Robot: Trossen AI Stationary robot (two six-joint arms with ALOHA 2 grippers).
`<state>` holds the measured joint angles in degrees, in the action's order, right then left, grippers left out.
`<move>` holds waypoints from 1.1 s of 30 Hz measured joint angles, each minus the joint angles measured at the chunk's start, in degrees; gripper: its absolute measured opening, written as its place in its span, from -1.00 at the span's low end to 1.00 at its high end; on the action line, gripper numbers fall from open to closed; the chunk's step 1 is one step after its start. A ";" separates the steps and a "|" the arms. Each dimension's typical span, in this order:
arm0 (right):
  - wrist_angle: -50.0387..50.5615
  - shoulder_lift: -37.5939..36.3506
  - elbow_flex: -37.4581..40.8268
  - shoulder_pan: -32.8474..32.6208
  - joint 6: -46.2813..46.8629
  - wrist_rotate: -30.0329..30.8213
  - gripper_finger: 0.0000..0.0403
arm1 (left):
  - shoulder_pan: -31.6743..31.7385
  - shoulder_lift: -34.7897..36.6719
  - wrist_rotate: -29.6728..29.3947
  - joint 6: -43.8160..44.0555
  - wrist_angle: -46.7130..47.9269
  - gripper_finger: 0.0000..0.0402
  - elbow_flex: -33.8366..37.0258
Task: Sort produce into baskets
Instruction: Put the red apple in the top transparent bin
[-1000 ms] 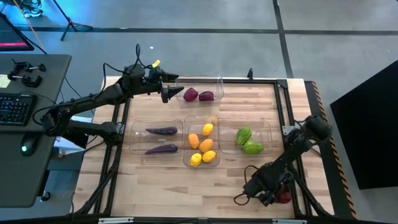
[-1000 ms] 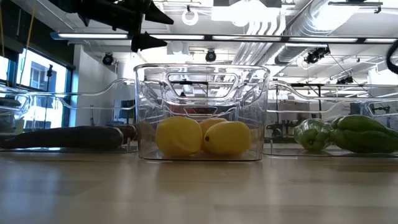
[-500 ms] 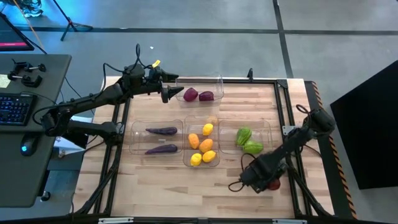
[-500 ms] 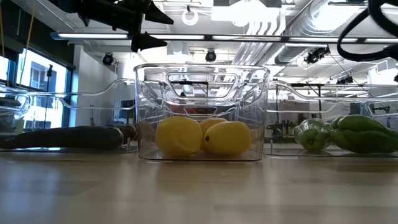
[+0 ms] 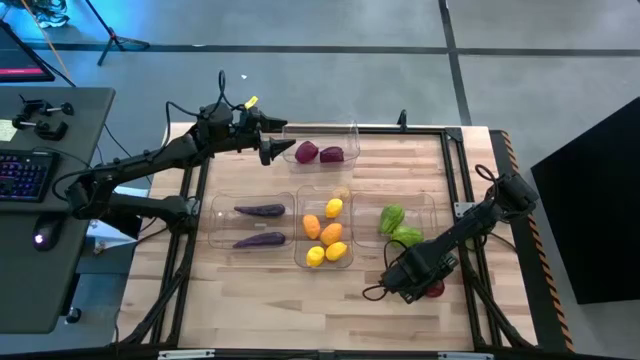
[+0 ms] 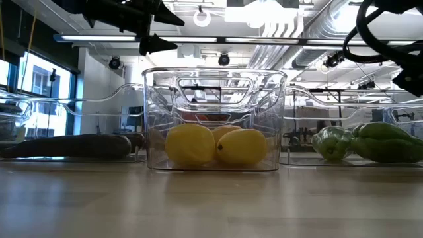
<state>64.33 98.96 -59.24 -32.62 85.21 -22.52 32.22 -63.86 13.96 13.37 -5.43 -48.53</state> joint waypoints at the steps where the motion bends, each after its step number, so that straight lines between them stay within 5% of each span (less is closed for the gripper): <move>1: 0.04 0.00 0.00 0.00 0.01 0.01 0.61 | -0.01 0.00 0.00 0.00 0.00 0.96 0.00; 10: -4.14 0.32 0.26 0.56 0.33 4.11 0.95 | 0.01 0.00 0.00 -0.02 0.00 0.96 0.00; 33: -3.28 0.07 0.15 0.59 1.91 14.81 0.88 | -0.01 0.00 0.00 0.00 0.04 0.96 0.00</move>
<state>61.05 99.02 -59.09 -32.04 87.12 -7.72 32.21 -63.86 13.95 13.37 -5.39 -48.53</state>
